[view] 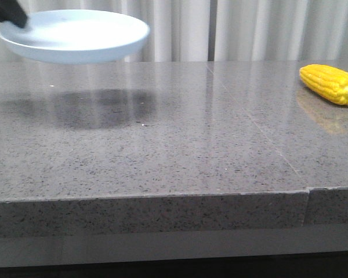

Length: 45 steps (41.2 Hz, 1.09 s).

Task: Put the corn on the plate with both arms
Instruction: 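Grip the plate rim with the left gripper and slide it toward the table center, then release the plate and raise the left gripper away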

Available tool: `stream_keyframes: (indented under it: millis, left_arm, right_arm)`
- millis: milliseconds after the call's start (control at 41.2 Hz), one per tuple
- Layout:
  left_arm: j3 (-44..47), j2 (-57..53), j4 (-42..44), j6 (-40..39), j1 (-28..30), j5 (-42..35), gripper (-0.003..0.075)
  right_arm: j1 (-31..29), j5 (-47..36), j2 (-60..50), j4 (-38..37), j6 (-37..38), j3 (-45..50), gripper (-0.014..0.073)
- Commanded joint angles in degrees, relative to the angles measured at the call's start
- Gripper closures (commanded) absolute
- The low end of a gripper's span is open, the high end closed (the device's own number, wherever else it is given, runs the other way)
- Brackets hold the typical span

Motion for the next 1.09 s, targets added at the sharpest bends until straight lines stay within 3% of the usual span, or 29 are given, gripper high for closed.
stream_keyframes:
  millis: [0,243,437,534,656,729,802,1069]
  left_arm:
    - [-1.8,-0.3,-3.0,0.0,-4.2,-5.0,0.0740]
    - [-1.8,6.4,-5.1,0.0,-11.2,-8.8,0.0741]
    - [-1.8,10.0,-5.2,0.0,-12.4,-12.5,0.0729]
    - [-1.8,10.2,-5.2,0.0,-12.4,-12.7,0.0633]
    - [-1.8,10.2,-5.2,0.0,-12.4,-12.5,0.0404]
    - [-1.8,10.2,-5.2,-0.1,-12.4,-12.2,0.0310]
    - [-1.8,9.5,-5.2,-0.1,-12.4,-11.5,0.0274]
    - [-1.1,-2.0,0.7,-0.1,-13.2,-9.9,0.0280]
  right_arm:
    - [-0.2,-3.8,0.7,0.1,-0.4,-1.5,0.0125]
    - [-0.2,-3.8,0.7,0.1,-0.4,-1.5,0.0125]
    - [-0.2,-3.8,0.7,0.1,-0.4,-1.5,0.0125]
    - [-0.2,-3.8,0.7,0.1,-0.4,-1.5,0.0125]
    - [-0.2,-3.8,0.7,0.1,-0.4,-1.5,0.0125]
    - [-0.2,-3.8,0.7,0.1,-0.4,-1.5,0.0125]
    - [-0.2,-3.8,0.7,0.1,-0.4,-1.5,0.0125]
    - [-0.2,-3.8,0.7,0.1,-0.4,-1.5,0.0125]
